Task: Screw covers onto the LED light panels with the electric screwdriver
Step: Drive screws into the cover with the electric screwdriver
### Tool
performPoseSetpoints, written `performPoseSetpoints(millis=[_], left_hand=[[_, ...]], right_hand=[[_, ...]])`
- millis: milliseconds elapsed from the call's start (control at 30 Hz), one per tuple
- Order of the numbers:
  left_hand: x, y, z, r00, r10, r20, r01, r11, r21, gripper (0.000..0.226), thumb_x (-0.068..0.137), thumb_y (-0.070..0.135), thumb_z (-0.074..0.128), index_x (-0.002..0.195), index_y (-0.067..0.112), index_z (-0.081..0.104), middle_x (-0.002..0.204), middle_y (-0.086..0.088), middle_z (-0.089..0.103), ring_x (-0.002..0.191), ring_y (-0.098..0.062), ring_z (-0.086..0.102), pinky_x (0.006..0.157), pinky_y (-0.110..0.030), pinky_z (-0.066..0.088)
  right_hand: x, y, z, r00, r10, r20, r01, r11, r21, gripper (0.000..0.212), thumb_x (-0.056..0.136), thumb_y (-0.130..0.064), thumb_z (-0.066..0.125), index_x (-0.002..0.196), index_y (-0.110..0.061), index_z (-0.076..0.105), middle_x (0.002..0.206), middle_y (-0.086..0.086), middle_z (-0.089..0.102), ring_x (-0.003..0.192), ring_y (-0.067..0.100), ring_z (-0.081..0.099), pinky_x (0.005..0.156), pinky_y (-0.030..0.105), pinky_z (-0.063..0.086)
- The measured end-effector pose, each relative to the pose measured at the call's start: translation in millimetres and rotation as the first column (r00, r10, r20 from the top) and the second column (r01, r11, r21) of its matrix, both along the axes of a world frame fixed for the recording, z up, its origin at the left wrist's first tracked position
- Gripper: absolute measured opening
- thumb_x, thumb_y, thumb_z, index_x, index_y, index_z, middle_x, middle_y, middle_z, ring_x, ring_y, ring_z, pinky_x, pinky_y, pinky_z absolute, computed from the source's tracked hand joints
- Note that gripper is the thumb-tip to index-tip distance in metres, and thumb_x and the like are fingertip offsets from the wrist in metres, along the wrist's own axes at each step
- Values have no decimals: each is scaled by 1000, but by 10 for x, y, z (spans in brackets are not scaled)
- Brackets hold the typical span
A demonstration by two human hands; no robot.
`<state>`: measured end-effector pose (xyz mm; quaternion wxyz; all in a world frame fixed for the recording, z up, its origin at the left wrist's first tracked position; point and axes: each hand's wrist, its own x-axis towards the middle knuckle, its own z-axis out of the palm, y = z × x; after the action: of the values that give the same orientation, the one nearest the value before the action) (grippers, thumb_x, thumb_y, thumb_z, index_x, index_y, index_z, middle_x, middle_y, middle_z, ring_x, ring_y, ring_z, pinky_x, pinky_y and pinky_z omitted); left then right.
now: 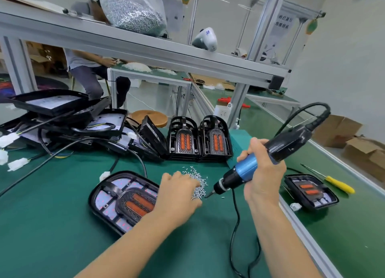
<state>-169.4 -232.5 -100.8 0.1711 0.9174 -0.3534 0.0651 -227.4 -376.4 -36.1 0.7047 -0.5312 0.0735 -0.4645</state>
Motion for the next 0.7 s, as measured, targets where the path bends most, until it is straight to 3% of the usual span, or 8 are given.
performPoseSetpoints(millis=[200, 367, 533, 700], left_hand=[[61, -395, -88, 995, -60, -78, 63, 997, 35, 33, 84, 47, 63, 113, 30, 65, 97, 7, 68, 95, -16, 53, 87, -33, 25], [4, -427, -93, 989, -60, -133, 61, 998, 3, 16, 89, 34, 58, 81, 23, 68, 70, 6, 58, 70, -19, 45, 82, -32, 25], [-8, -434, -116, 999, -36, 11, 32, 968, 249, 16, 87, 16, 56, 92, 30, 61, 95, 3, 67, 98, -21, 56, 84, -33, 23], [-57, -328, -90, 992, -27, 120, -4, 968, 250, 21, 88, 16, 52, 103, 21, 65, 105, 0, 63, 104, -23, 49, 88, -35, 23]], right_hand=[[-113, -95, 77, 999, -9, 39, 7, 998, 56, 18, 75, -16, 69, 63, -28, 62, 52, -4, 55, 47, 15, 53, 54, 27, 46], [-131, -157, 39, 1000, -24, 9, 23, 998, 56, 20, 74, -17, 69, 60, -29, 63, 52, -4, 55, 48, 16, 52, 60, 32, 44], [-10, -199, -43, 995, -75, -70, 78, 996, 32, 21, 74, -19, 73, 59, -27, 60, 51, -4, 53, 46, 16, 52, 50, 26, 44], [269, -339, -191, 919, -101, -382, 79, 994, -74, 29, 79, -24, 79, 73, -18, 51, 53, -6, 54, 44, 14, 53, 50, 28, 43]])
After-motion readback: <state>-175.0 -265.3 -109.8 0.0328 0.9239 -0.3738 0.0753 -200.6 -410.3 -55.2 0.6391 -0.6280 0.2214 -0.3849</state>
